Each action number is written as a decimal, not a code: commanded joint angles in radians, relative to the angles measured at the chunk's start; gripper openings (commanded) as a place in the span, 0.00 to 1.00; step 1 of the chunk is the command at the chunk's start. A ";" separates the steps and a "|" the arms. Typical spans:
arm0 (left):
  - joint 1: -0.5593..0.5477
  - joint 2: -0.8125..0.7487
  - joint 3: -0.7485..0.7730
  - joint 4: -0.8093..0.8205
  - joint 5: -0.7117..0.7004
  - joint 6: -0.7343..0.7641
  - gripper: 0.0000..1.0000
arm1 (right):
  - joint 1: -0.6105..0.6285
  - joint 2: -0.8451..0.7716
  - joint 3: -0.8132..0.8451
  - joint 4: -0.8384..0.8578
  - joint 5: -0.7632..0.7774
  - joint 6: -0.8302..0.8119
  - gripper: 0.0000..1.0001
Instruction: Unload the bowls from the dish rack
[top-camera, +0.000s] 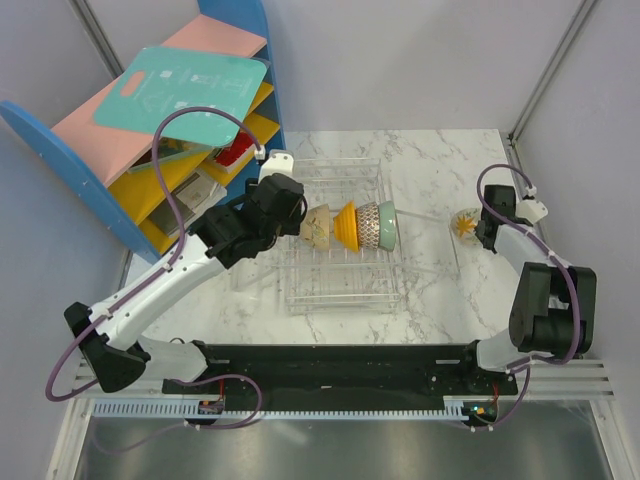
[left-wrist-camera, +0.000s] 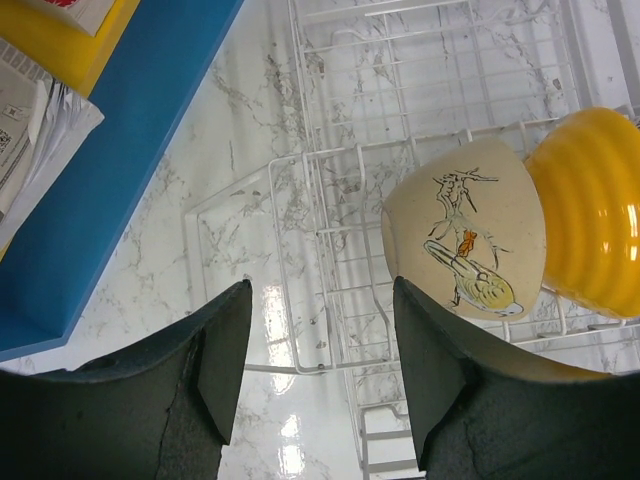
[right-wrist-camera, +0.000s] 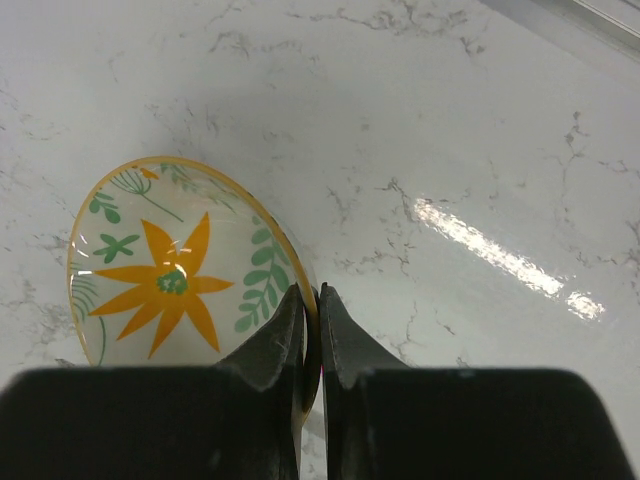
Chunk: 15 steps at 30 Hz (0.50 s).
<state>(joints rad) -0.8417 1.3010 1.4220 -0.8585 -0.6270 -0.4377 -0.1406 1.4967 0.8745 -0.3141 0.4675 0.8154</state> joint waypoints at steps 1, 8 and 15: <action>0.007 0.006 -0.005 0.006 -0.014 -0.047 0.65 | -0.004 0.025 0.009 0.035 -0.015 0.007 0.04; 0.007 0.014 -0.011 0.007 -0.008 -0.053 0.65 | -0.011 0.088 0.018 0.021 -0.058 0.002 0.11; 0.009 0.026 -0.006 0.009 0.007 -0.047 0.66 | -0.024 0.030 -0.025 0.010 -0.115 -0.002 0.57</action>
<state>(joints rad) -0.8371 1.3159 1.4143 -0.8608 -0.6247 -0.4541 -0.1585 1.5681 0.8772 -0.2863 0.3916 0.8139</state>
